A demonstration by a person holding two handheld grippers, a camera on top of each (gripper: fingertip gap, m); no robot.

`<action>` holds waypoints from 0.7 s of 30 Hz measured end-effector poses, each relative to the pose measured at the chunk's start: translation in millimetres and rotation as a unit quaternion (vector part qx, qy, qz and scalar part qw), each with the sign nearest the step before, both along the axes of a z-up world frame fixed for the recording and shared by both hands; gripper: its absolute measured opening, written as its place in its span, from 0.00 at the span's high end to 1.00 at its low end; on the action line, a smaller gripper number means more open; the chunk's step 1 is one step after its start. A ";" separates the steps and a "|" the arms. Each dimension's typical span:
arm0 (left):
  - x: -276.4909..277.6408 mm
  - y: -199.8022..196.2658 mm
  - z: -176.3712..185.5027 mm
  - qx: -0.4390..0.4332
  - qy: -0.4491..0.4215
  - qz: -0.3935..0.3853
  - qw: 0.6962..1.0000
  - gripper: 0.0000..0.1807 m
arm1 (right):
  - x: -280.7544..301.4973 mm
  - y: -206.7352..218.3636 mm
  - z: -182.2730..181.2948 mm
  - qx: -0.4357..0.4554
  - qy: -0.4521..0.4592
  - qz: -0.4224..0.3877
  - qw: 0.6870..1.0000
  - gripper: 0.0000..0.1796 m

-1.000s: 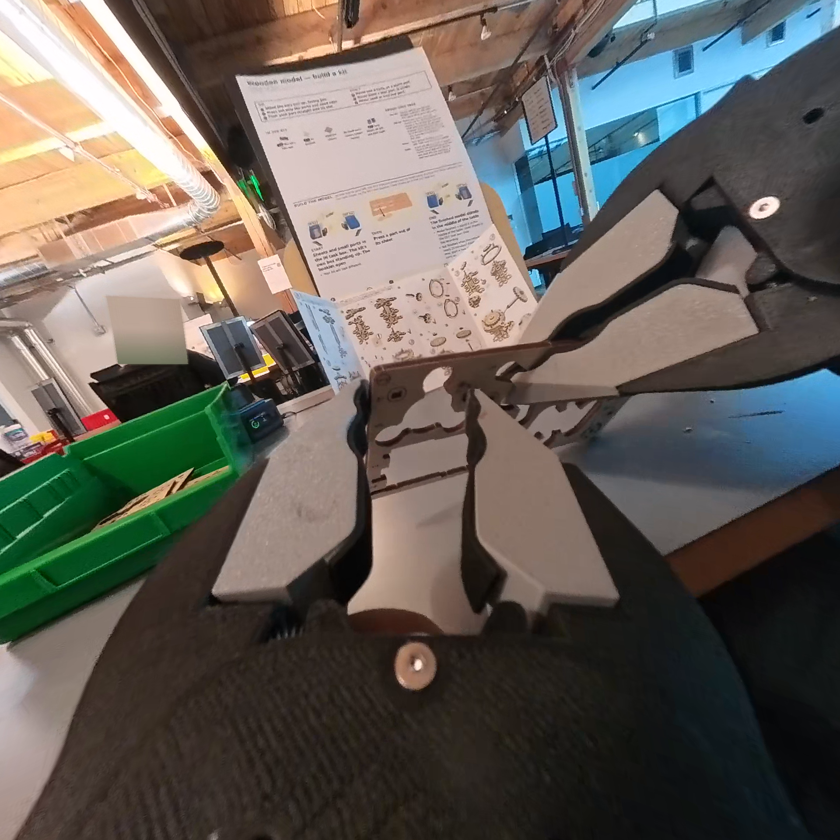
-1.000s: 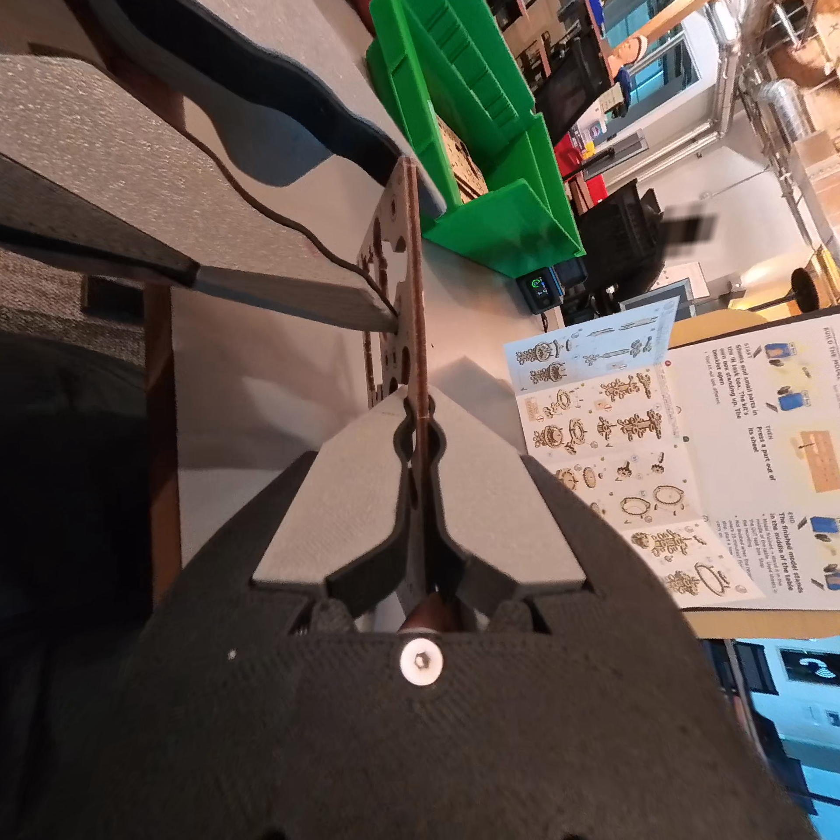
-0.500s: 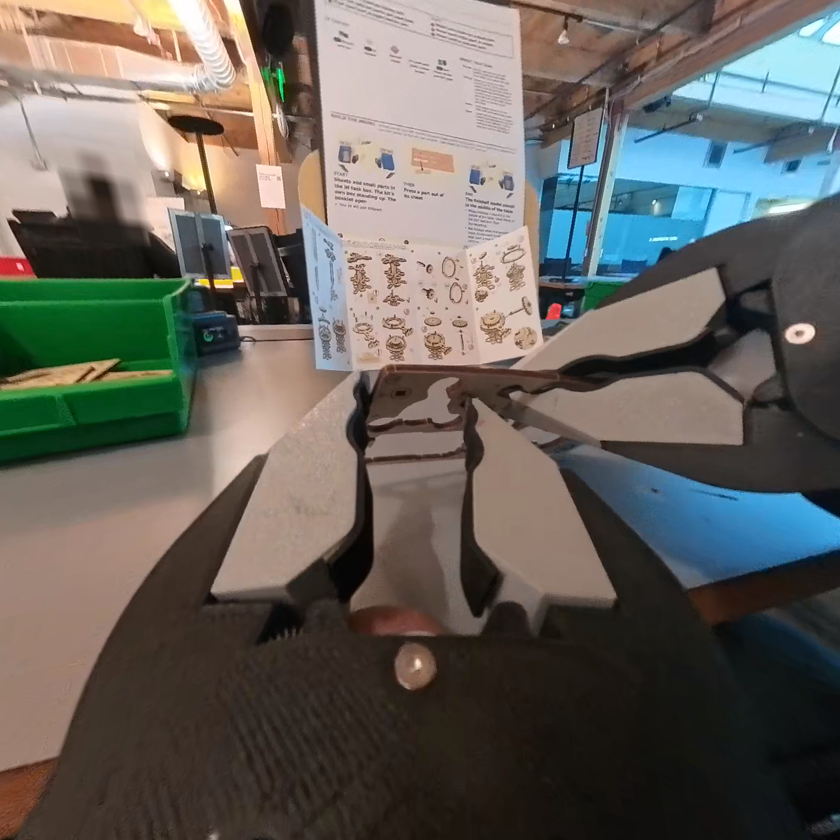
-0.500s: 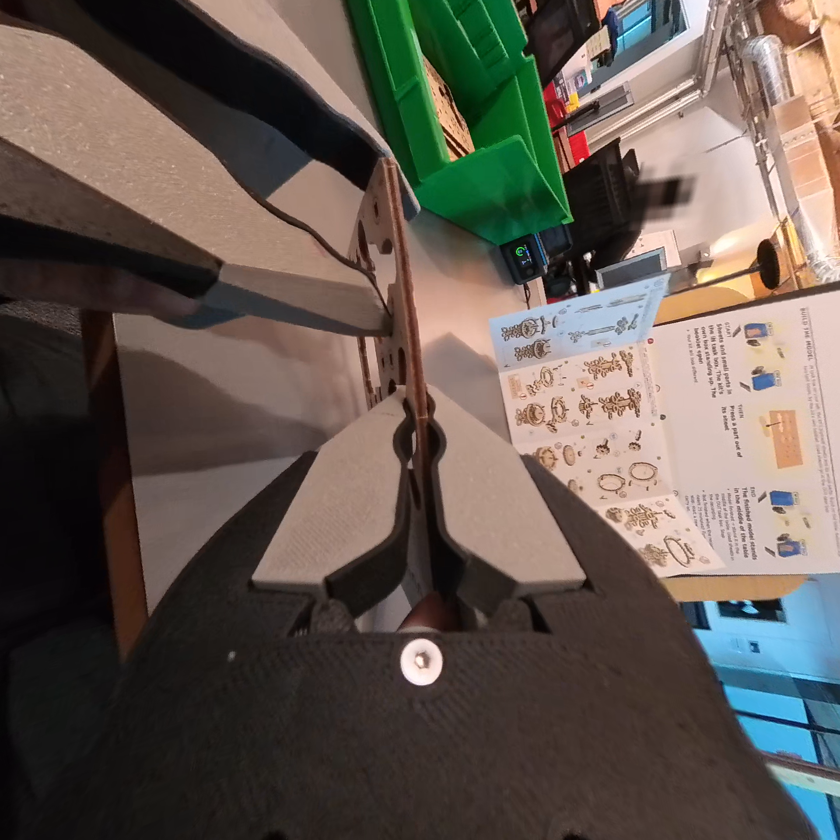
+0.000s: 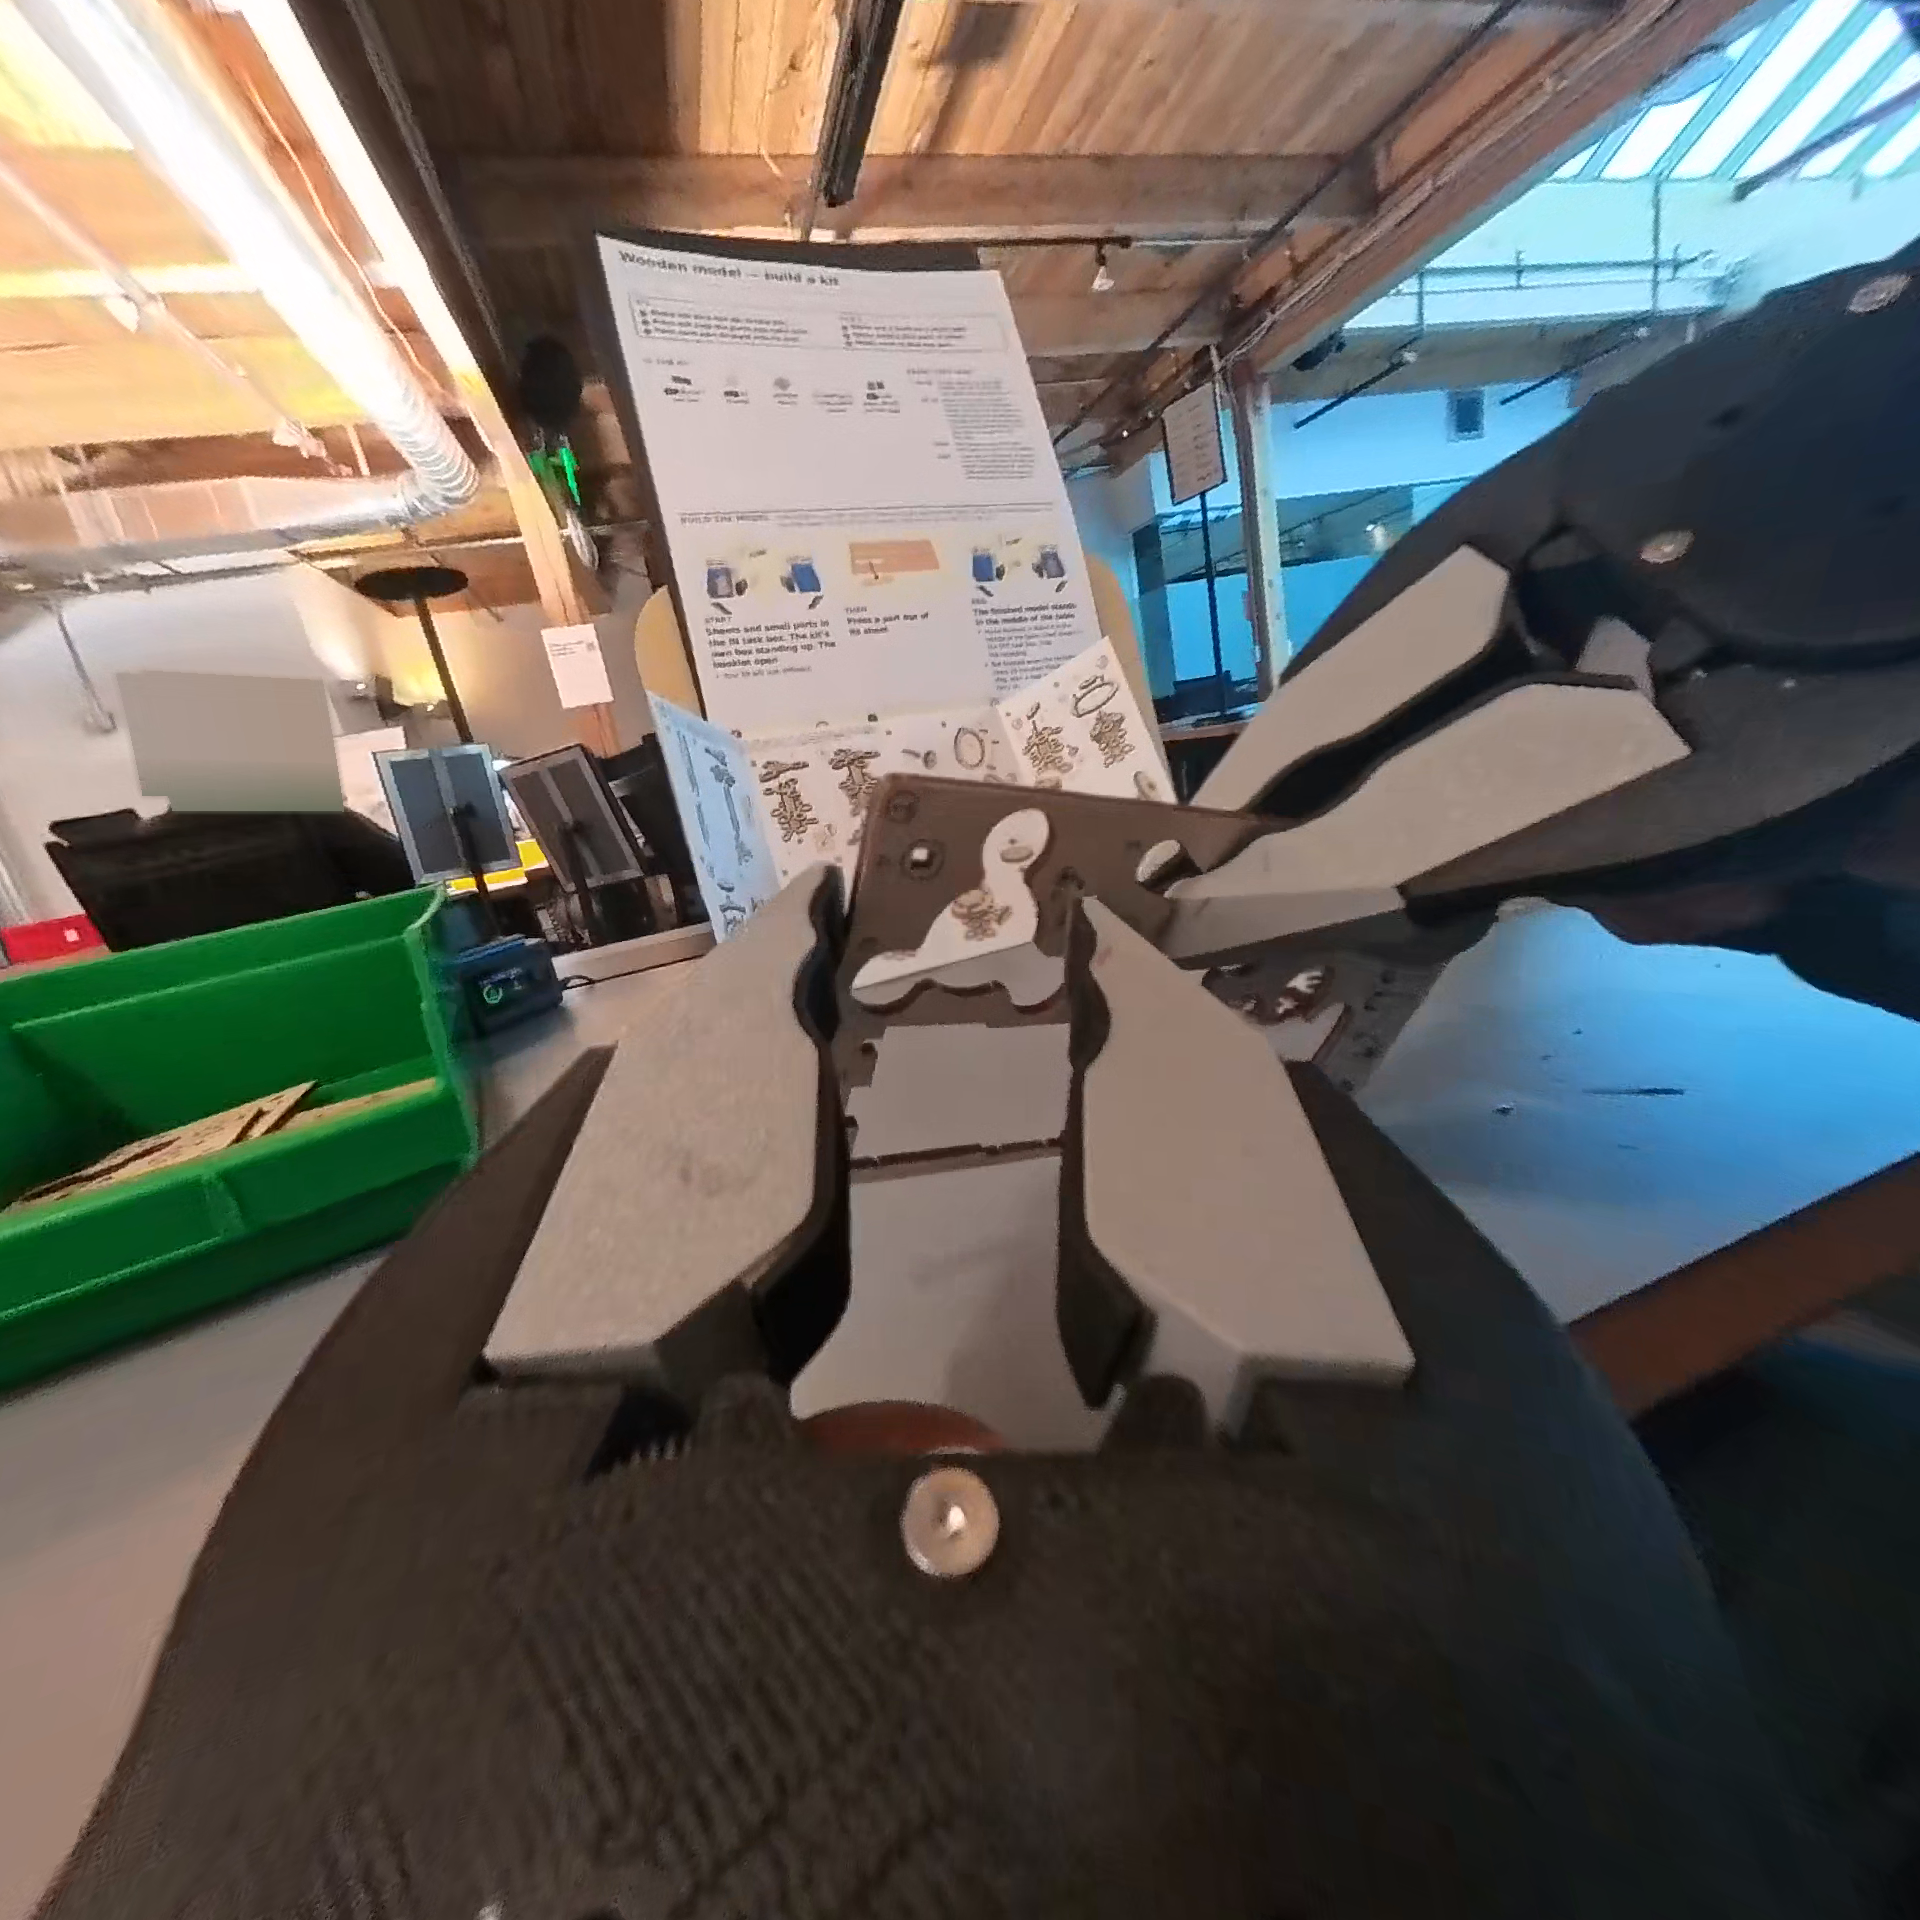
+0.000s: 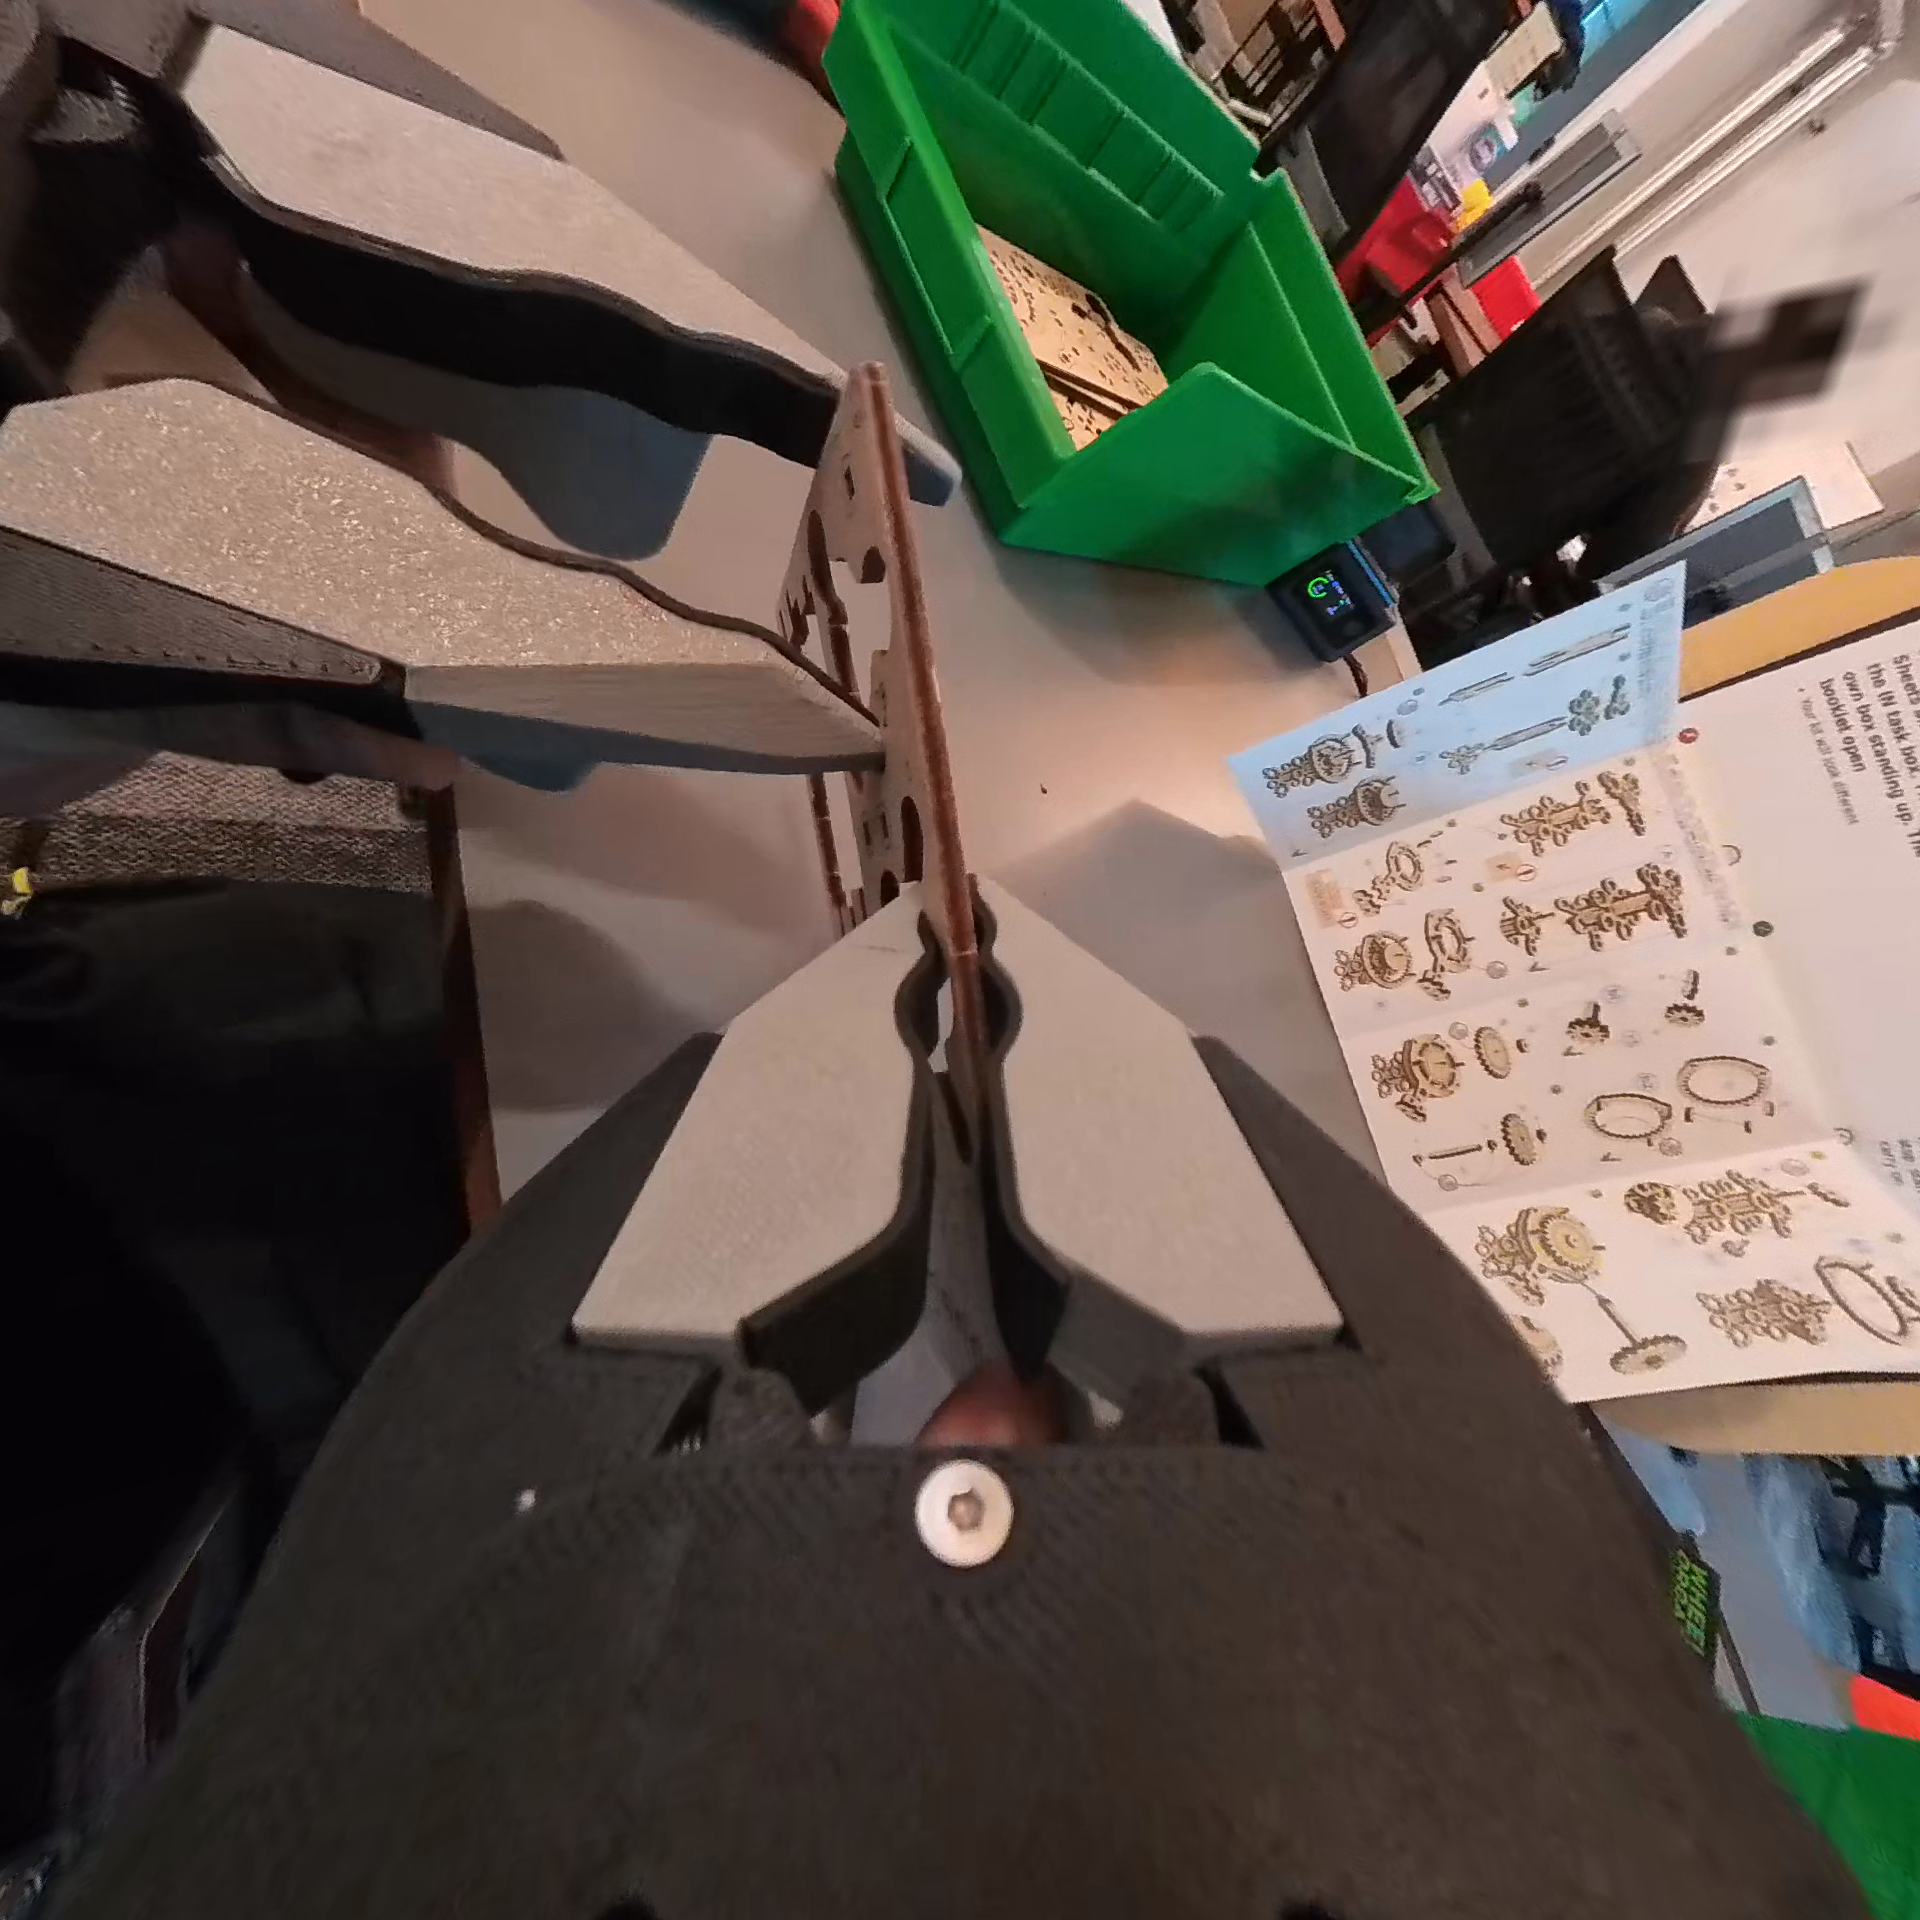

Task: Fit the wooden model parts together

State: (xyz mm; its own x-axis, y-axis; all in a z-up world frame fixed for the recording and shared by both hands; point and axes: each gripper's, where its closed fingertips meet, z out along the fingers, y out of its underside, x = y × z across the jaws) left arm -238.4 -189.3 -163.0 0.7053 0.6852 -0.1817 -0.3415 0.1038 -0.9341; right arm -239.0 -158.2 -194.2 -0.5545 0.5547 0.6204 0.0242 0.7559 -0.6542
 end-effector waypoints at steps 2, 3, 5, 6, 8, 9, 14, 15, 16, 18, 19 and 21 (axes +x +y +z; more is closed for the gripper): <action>0.4 0.9 -2.5 -0.003 -0.001 -0.004 1.000 0.79 | 0.2 1.2 -1.0 0.006 0.011 -0.006 1.000 1.00; 0.3 1.4 -3.3 -0.009 -0.001 -0.004 1.000 0.79 | -0.2 2.7 -1.2 0.018 0.027 -0.012 0.999 1.00; -0.9 3.7 -8.3 -0.011 -0.026 -0.012 1.000 0.79 | -1.6 6.5 -1.8 0.069 0.075 -0.020 0.995 1.00; -1.4 5.0 -11.0 -0.011 -0.032 -0.013 0.999 0.79 | -2.4 8.1 -2.6 0.083 0.087 -0.021 0.992 1.00; -3.7 7.7 -14.0 -0.012 -0.037 -0.013 0.999 0.79 | -4.9 10.1 -7.2 0.057 0.050 -0.016 0.997 1.00; -6.0 8.6 -14.9 -0.015 -0.045 -0.010 0.999 0.79 | -7.4 10.7 -7.2 0.041 0.028 -0.012 0.999 1.00; -13.6 8.5 -14.3 -0.029 -0.071 -0.006 0.997 0.76 | -24.1 14.7 -4.2 0.035 -0.005 0.002 0.999 1.00; -16.7 5.7 -15.4 -0.028 -0.083 -0.006 0.996 0.75 | -30.6 20.9 -1.5 0.037 0.004 -0.014 0.999 1.00; -21.2 0.7 -17.0 -0.027 -0.091 0.003 0.995 0.74 | -35.6 25.8 0.1 0.042 0.012 -0.020 0.999 1.00; -25.4 -5.1 -21.9 -0.031 -0.096 0.004 0.995 0.73 | -41.3 29.8 0.3 0.028 0.010 -0.017 0.999 1.00; -25.7 -6.1 -24.7 -0.035 -0.097 0.001 0.995 0.74 | -44.0 32.3 0.8 0.019 0.008 -0.024 1.000 1.00; -23.6 -4.7 -24.6 -0.043 -0.094 -0.012 0.995 0.76 | -47.5 34.6 4.5 0.003 0.012 -0.031 0.999 1.00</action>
State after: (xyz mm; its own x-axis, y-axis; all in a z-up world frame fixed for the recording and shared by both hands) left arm -262.0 -194.0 -187.6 0.7481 0.6555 -0.1031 -0.1590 0.0262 -0.9869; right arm -286.5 -123.6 -189.7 -0.5035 0.5841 0.6366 0.0552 0.7571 -0.6510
